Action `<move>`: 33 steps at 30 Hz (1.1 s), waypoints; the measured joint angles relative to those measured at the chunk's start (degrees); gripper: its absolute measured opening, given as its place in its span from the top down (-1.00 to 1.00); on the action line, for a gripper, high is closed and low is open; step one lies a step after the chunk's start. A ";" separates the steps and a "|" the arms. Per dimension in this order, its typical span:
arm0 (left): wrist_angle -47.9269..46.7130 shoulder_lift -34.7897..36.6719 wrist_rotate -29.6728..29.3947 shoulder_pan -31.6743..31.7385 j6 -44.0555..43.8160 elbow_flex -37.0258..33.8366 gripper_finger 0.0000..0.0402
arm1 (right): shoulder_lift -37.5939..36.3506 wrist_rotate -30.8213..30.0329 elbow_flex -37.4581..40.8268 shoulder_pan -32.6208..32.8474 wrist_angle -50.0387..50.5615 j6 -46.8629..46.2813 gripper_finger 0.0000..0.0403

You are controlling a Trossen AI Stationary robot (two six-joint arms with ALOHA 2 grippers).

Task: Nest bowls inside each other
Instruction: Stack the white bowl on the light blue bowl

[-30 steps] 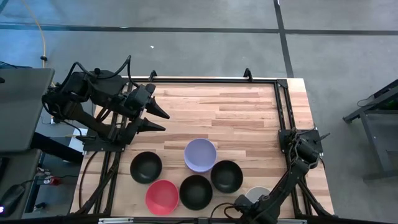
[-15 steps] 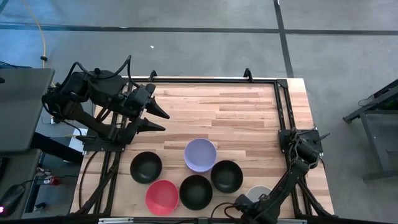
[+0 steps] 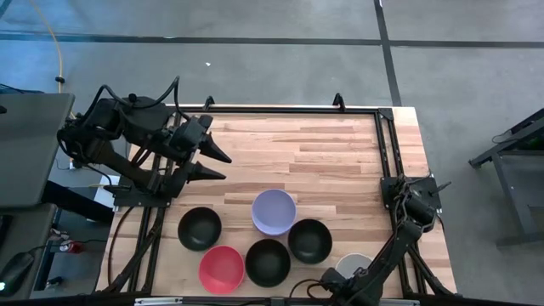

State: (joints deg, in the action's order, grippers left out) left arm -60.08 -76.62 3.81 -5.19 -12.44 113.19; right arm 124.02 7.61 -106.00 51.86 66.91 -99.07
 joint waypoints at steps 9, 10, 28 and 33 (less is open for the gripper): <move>0.01 0.00 -0.88 -1.79 -0.01 0.00 0.05 | 0.00 0.02 0.00 0.13 0.95 0.52 0.89; 0.00 0.00 -1.38 -2.06 -0.02 0.00 0.05 | 0.00 -0.02 0.00 0.20 1.19 0.54 0.94; -0.02 0.00 -3.04 -3.55 1.56 0.00 0.05 | -2.62 4.86 0.00 0.28 6.02 -1.17 1.00; -0.06 0.00 -3.06 -3.55 2.32 0.00 0.05 | -5.78 4.44 0.00 0.28 7.05 -2.69 1.00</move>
State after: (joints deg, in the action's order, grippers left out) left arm -60.14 -76.62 0.75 -8.73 -10.12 113.19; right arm 118.25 12.05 -106.00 52.14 73.97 -101.75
